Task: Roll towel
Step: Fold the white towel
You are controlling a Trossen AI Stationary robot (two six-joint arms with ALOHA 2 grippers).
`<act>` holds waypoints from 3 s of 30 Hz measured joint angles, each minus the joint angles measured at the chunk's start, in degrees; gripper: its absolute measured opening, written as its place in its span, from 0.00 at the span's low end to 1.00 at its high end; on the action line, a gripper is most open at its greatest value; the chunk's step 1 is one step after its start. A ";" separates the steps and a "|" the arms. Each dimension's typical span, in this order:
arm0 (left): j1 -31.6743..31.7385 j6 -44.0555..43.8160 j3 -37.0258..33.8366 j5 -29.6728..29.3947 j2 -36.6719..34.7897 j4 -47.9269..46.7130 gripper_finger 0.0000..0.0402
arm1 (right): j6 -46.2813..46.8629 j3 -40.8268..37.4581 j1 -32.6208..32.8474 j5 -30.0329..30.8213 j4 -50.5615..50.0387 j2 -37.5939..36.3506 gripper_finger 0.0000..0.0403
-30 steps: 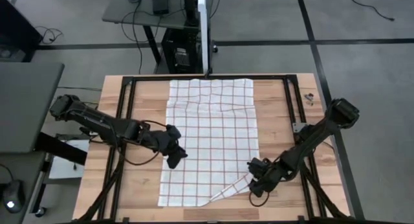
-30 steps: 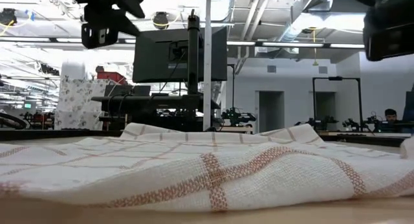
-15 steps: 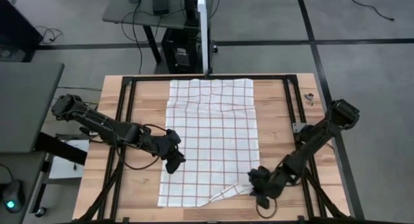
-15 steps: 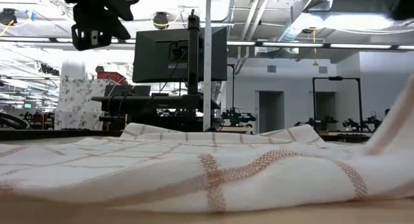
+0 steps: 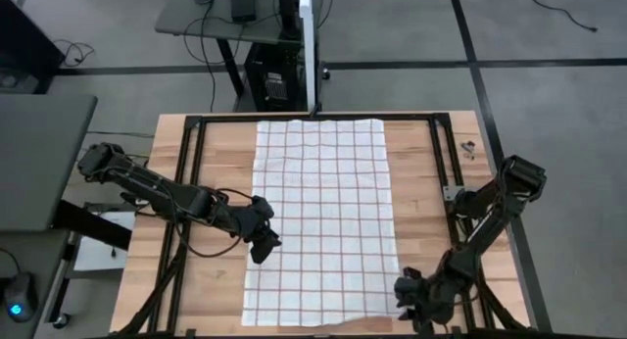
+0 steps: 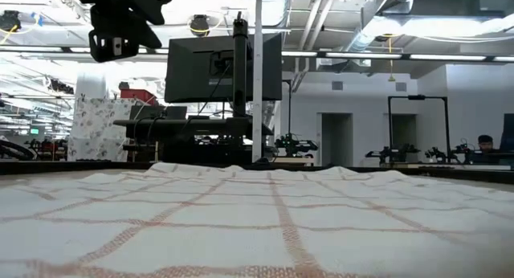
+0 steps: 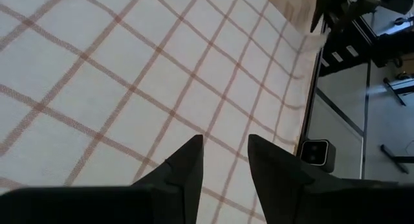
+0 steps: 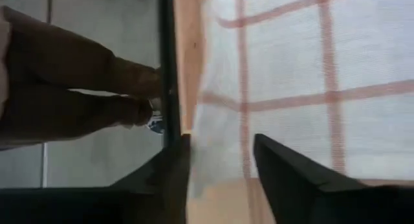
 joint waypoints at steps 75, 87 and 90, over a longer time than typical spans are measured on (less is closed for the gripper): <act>-33.27 -3.49 35.17 -6.02 48.57 -23.75 0.39 | -10.75 18.75 0.60 10.18 -9.74 17.82 0.57; -33.27 -1.96 35.12 -6.01 48.61 -23.70 0.39 | -7.03 19.08 1.42 9.51 -13.57 20.70 0.56; -33.24 0.18 35.12 -6.46 48.63 -23.68 0.39 | -7.63 19.08 1.42 9.51 -16.56 20.70 0.53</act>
